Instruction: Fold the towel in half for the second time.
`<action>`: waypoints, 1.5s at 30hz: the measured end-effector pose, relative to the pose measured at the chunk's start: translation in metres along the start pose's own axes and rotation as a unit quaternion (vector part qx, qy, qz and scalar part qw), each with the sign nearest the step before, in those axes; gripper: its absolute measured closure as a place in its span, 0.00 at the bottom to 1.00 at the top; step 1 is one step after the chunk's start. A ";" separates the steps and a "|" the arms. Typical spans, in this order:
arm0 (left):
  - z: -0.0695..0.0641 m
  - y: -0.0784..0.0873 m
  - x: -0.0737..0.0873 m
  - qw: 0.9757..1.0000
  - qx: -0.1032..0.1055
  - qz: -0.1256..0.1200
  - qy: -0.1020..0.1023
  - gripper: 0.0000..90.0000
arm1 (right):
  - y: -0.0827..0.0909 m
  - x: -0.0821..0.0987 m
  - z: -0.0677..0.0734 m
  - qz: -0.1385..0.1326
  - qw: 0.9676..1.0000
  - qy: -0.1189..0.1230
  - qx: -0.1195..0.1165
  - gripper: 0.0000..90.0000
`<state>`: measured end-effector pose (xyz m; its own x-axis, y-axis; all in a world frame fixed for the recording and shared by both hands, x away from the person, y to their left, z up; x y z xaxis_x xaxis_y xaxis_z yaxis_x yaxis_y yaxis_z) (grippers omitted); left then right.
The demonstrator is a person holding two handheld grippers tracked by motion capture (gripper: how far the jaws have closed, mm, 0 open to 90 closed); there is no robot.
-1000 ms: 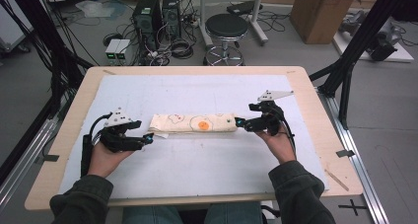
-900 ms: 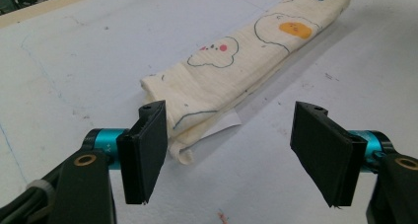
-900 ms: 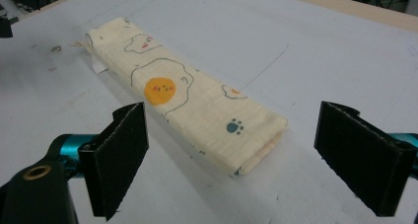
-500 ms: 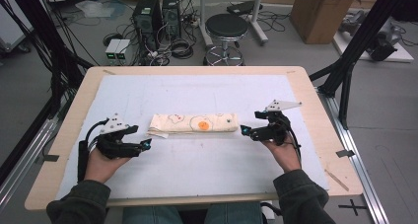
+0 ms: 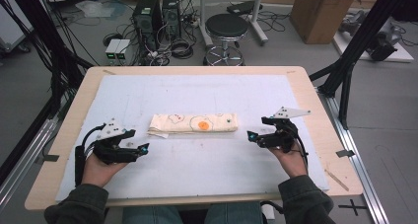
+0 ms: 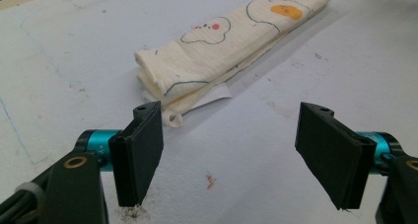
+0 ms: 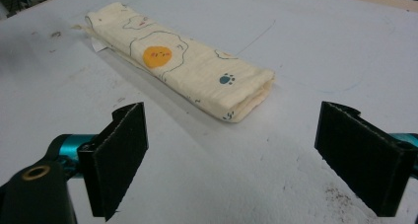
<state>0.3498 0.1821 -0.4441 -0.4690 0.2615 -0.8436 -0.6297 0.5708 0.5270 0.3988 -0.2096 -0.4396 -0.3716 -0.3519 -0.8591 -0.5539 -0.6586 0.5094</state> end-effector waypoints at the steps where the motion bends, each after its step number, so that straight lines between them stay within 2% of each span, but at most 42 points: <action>1: 0.000 0.001 0.001 1.000 0.000 0.000 0.000 0.30 | 0.001 0.001 0.000 0.000 1.000 0.000 0.001 0.14; 23: -0.002 0.014 0.022 1.000 -0.012 0.000 -0.003 0.27 | 0.020 0.033 0.004 0.006 1.000 -0.001 0.013 0.14; 35: -0.004 0.021 0.033 1.000 -0.016 -0.001 -0.003 0.26 | 0.028 0.045 0.012 0.009 1.000 0.000 0.012 0.13; 45: -0.009 0.023 0.038 1.000 -0.015 0.003 -0.014 0.26 | 0.034 0.054 0.017 0.011 1.000 0.002 0.009 0.13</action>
<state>0.3119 0.1979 -0.4632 -0.4567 0.2866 -0.8422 -0.6447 0.5458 0.5353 0.3471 -0.2398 -0.4675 -0.3814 -0.3687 -0.8477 -0.5582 -0.6391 0.5291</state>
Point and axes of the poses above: each handheld gripper's, and its own axes: y roughly backward along the jaws, x roughly out of its underside, z roughly to its left, the point moved 9 cm from there along -y, roughly forward along the jaws, and after that the axes turned 5 degrees about y, right-handed, at the moved point
